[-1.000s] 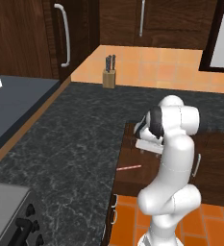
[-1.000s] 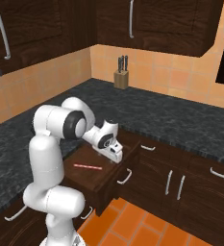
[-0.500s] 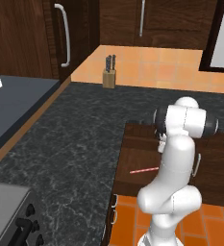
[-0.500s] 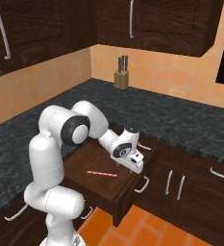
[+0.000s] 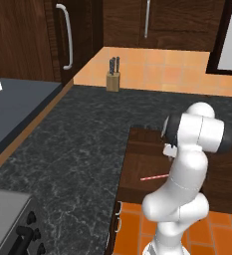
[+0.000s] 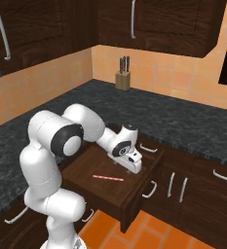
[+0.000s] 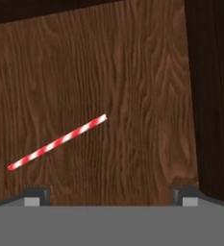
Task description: Take a straw from the drawer in front and place it inside the glass cup on the dining counter.
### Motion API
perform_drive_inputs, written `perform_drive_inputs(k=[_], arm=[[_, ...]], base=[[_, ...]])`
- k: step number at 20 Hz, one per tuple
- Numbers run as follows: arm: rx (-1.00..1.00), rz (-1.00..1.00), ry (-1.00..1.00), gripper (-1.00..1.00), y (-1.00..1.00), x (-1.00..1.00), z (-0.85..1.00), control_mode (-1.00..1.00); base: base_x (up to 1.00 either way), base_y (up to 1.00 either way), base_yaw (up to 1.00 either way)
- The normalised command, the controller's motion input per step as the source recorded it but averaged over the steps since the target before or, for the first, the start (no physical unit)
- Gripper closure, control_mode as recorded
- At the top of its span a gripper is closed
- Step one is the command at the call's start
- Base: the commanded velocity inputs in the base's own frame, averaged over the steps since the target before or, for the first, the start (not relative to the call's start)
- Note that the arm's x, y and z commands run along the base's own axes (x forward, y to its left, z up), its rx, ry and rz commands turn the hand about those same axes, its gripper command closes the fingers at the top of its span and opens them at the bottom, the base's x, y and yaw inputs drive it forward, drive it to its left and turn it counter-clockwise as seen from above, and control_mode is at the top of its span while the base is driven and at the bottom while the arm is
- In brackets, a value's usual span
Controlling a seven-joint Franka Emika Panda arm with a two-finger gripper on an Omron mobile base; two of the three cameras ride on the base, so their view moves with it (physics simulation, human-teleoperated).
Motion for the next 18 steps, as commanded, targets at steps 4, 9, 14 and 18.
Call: perform_drive_inputs(k=[4,9,14,18], arm=[[-0.03,-0.24,0.04,-1.0,0.31,0.0,0.08,-1.0],[0.0,-0.28,0.14,-1.0,0.0,0.29,-0.14,-1.0],[0.0,-0.16,0.13,-1.0,0.0,0.47,-0.32,-1.0],[0.0,-0.07,0.05,-1.0,-0.01,0.27,-0.46,-1.0]], base=[[0.0,0.0,0.0],[0.0,0.0,0.0],[0.0,0.0,0.0],[0.0,0.0,0.0]])
